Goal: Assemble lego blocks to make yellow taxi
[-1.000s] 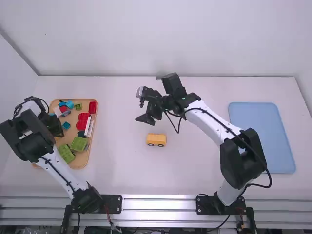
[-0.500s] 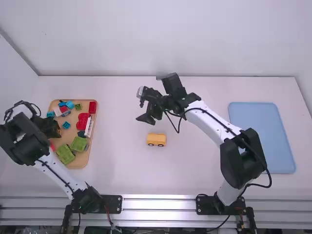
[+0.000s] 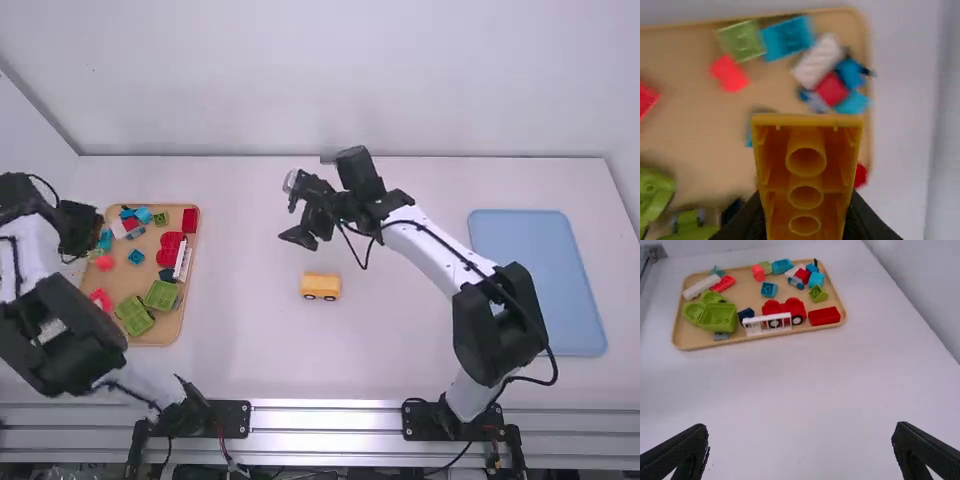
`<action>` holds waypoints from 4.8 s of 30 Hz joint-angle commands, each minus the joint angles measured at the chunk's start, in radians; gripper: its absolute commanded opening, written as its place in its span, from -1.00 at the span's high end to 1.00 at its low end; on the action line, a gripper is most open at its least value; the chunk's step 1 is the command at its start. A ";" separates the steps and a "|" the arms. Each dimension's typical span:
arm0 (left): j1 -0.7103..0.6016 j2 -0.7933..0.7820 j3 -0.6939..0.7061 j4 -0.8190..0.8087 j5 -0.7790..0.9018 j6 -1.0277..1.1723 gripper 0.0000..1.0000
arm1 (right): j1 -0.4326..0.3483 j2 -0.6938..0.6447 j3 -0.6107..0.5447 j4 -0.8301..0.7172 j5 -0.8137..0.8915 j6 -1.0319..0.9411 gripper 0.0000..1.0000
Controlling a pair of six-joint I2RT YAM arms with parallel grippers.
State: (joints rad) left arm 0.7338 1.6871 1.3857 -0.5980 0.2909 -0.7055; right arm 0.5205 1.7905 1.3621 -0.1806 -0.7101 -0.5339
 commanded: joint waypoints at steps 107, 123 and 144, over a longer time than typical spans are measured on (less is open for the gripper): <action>-0.726 -0.800 -0.586 0.388 -0.464 0.664 -0.98 | 0.169 0.273 0.274 -0.464 0.401 0.006 0.77; -0.507 -1.154 -0.769 0.362 -0.448 0.537 -0.97 | 0.343 0.517 0.462 -0.640 0.584 -0.137 0.79; -0.335 -0.955 -0.769 0.486 -0.078 0.582 -0.98 | 0.374 0.558 0.478 -0.610 0.623 -0.144 -0.97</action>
State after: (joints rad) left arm 0.3992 0.7265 0.6342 -0.1207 0.1745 -0.1322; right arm 0.9066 2.3356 1.7966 -0.7887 -0.0868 -0.6827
